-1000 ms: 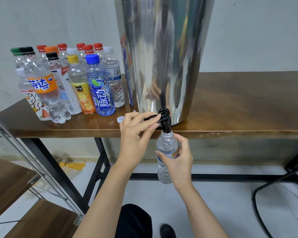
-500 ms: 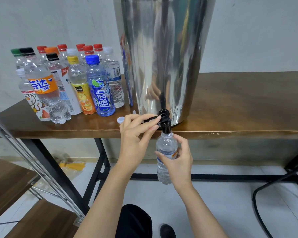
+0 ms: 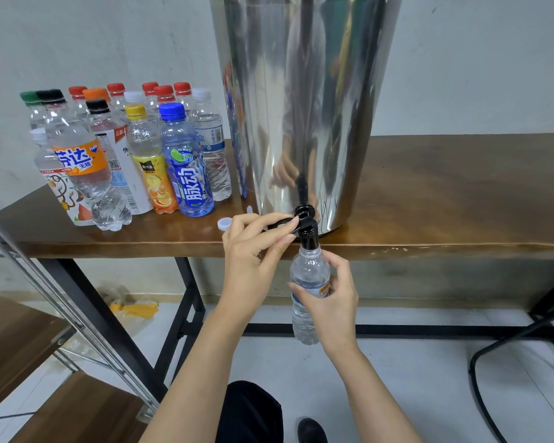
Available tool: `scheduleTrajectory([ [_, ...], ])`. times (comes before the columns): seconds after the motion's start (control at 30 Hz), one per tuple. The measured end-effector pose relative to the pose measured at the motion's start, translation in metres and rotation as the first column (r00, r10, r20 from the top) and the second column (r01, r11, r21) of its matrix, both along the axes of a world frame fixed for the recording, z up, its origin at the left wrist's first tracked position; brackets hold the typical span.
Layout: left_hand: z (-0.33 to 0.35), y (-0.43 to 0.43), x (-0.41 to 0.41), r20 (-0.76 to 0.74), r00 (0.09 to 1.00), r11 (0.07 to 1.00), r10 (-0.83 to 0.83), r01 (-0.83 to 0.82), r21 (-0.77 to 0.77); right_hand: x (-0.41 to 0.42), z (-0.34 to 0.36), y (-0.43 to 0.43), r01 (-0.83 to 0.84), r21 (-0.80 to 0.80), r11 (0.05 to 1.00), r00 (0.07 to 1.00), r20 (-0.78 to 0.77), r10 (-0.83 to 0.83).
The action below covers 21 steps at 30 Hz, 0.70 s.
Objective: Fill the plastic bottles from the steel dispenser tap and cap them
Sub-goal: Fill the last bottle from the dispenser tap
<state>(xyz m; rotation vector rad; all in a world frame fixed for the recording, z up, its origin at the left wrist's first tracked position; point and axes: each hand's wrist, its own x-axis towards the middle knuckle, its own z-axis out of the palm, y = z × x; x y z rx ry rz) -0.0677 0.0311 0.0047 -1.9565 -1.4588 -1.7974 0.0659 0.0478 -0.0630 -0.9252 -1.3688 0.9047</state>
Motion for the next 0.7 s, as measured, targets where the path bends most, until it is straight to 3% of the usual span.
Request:
scheduleTrajectory([
  [0.7,0.0036,-0.0014,0.0011,-0.006,1.0,1.0,0.019,-0.019,-0.011,0.0004,0.0013,-0.0003,0.008,-0.001,1.0,1.0,0.011,-0.008],
])
